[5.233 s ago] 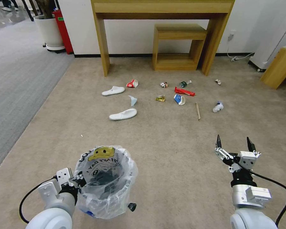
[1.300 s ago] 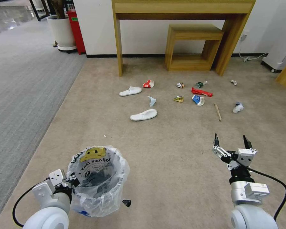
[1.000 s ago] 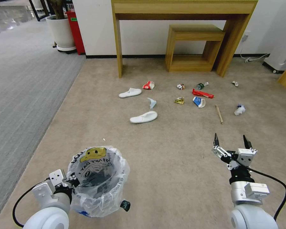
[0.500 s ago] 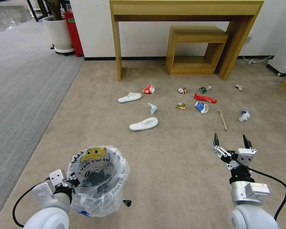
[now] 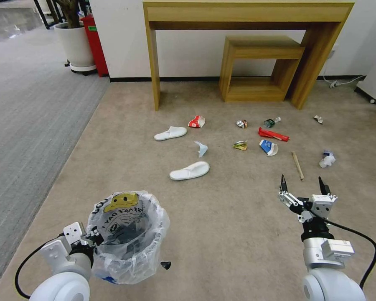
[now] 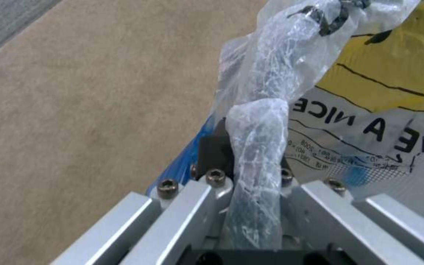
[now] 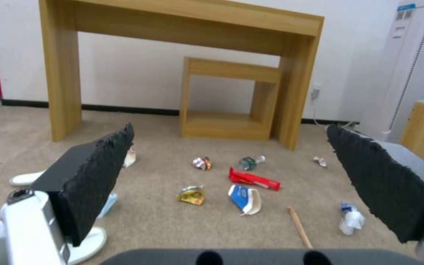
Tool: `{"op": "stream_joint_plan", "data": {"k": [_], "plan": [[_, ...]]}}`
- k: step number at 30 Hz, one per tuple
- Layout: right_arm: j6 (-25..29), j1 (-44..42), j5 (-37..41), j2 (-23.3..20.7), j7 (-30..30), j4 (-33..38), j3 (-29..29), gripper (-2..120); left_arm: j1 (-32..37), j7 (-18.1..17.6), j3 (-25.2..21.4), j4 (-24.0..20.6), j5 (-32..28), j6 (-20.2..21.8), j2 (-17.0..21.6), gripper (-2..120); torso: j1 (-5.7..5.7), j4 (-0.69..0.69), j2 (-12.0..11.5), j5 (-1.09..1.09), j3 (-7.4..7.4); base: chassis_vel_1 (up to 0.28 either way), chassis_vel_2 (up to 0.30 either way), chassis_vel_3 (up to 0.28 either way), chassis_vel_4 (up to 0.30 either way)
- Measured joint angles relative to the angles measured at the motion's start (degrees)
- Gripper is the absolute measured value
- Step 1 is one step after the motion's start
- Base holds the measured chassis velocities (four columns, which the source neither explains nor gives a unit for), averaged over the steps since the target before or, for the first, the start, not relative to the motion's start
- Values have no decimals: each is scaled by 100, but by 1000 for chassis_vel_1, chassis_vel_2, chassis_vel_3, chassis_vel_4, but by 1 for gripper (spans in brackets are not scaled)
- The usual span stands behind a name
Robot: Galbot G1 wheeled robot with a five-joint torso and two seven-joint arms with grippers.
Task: Pick up the trash bin and place the garbage on the floor into it.
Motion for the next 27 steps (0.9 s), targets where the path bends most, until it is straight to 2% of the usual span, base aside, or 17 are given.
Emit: {"op": "stream_joint_plan", "data": {"k": [27], "plan": [[-59,0,3,3,-20,2,-12,100,15,-2,-25,-13,-6,-11,4,1,0,0,0,0,0,-113,118,118,-112]]}}
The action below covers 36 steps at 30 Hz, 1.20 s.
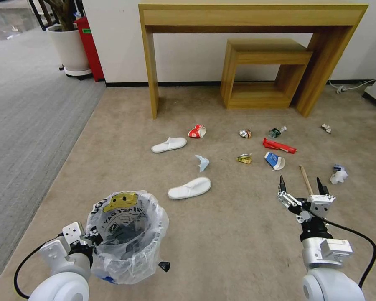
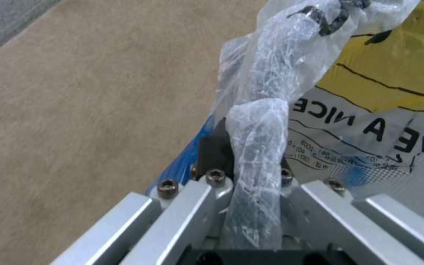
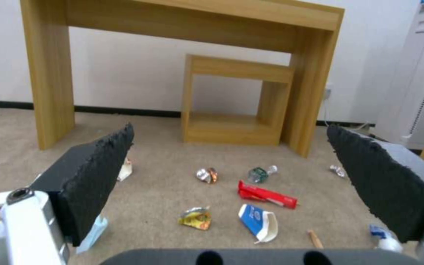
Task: Pick up the trash bin and place the garbage on the floor into it.
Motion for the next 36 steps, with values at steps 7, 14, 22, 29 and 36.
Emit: {"op": "stream_joint_plan", "data": {"k": [7,14,22,29,36], "plan": [[-1,-15,-1,3,-3,7,-2,100,6,0,-11,-5,0,-8,1,1,0,0,0,0,0,-141,145,142,-143],[3,-25,-1,3,-5,12,-5,100,18,1,-14,-16,1,-12,2,1,0,0,0,1,0,-144,137,141,-138],[6,-24,4,-5,-9,21,-13,100,27,1,-17,-18,6,-16,4,1,0,0,0,0,0,-144,143,135,-139],[26,-21,88,-15,29,44,-55,100,33,2,-14,-22,11,-20,-3,1,1,0,0,0,1,-117,131,117,-115],[79,-27,136,-19,55,53,-71,100,34,1,-12,-22,16,-21,-11,1,1,0,0,1,-1,-15,26,15,-24]]}}
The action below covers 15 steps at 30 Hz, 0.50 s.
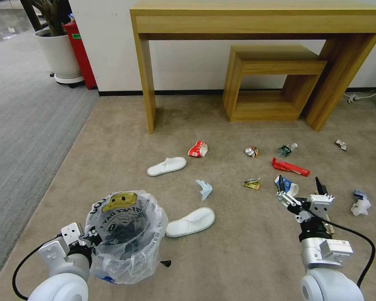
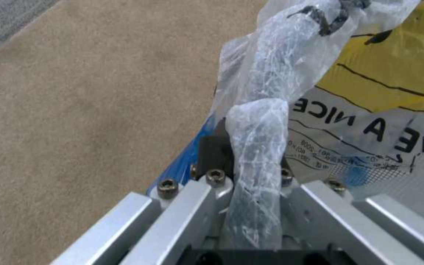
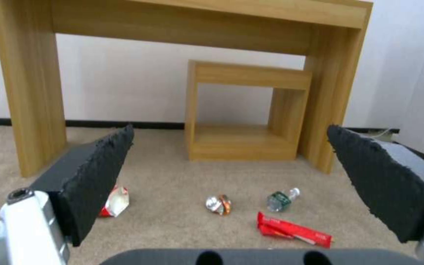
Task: Pick up the trash bin and place the garbage on the floor into it.
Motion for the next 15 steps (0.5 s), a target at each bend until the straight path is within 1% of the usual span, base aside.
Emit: {"op": "stream_joint_plan", "data": {"k": [15], "plan": [[-112,25,-94,16,4,-8,12,100,-8,1,-13,12,0,-15,1,1,-1,0,0,0,0,0,0,0,0]]}}
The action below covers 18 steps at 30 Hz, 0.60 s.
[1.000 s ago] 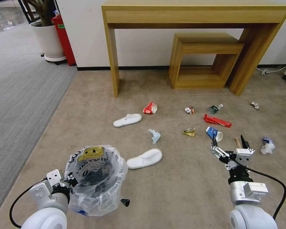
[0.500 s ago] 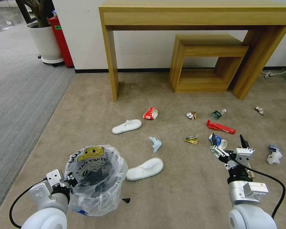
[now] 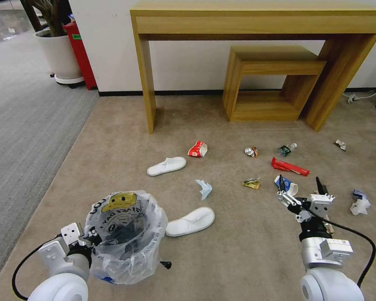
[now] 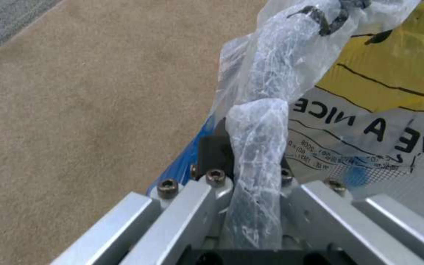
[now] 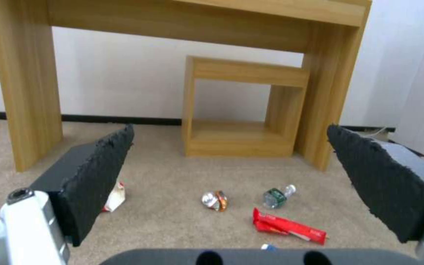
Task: Pick up the trash bin and place the garbage on the floor into it.
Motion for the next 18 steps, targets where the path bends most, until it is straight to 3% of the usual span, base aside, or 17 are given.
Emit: {"op": "stream_joint_plan", "data": {"k": [10,18], "plan": [[-20,5,-25,10,0,-22,-1,100,-18,4,-3,27,-2,-6,3,1,0,0,0,0,0,0,0,0,0],[-20,10,-43,24,-11,-42,-5,100,-24,7,-7,45,-3,-17,7,1,0,0,0,0,0,58,66,-77,-70]]}}
